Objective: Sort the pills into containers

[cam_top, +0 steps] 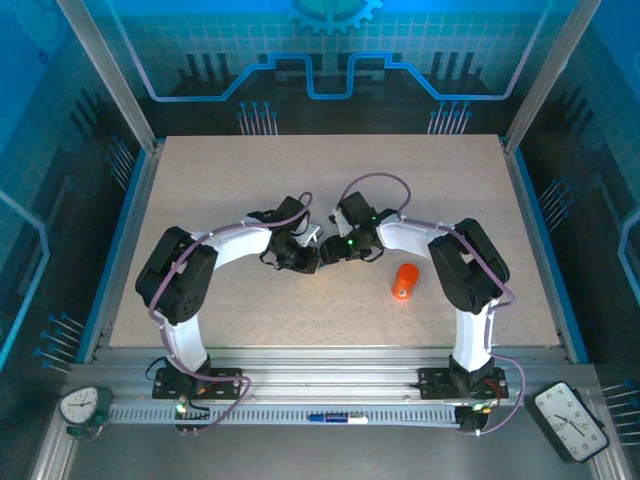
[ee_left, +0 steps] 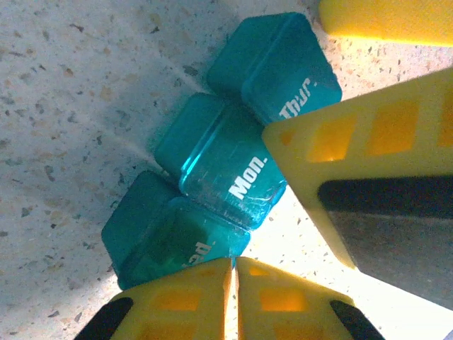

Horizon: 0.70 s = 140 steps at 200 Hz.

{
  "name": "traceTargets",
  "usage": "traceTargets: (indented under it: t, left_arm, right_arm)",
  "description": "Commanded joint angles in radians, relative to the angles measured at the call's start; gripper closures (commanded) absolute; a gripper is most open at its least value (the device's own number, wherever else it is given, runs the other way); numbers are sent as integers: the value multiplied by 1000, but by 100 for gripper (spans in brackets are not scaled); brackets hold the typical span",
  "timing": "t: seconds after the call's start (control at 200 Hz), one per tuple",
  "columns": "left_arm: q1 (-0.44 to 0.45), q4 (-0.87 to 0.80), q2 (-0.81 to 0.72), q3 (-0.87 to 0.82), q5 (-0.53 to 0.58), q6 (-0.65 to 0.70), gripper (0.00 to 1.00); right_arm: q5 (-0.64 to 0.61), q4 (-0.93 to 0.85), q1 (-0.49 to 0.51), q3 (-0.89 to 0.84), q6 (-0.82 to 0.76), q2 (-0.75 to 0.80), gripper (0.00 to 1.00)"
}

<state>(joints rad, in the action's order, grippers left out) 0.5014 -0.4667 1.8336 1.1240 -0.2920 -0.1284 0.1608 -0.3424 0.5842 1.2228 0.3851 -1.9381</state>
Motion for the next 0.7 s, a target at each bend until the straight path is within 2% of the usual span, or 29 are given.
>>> traceTargets:
  t: [0.0, 0.26, 0.5, 0.63, 0.695]
  left_arm:
    - [6, -3, 17, 9, 42, 9, 87]
    - [-14, -6, -80, 76, -1, -5, 82]
    - [-66, 22, -198, 100, 11, -9, 78]
    - [-110, 65, -283, 91, 40, 0, 67]
    - [-137, 91, -332, 79, 64, 9, 56]
  right_arm:
    - [-40, -87, -9, 9, -10, -57, 34]
    - [-18, -125, -33, 95, -12, -67, 34]
    - [32, -170, -85, 197, -17, -19, 32]
    - [54, -186, -134, 232, -17, 70, 28]
    - [65, -199, -168, 241, -18, 123, 25]
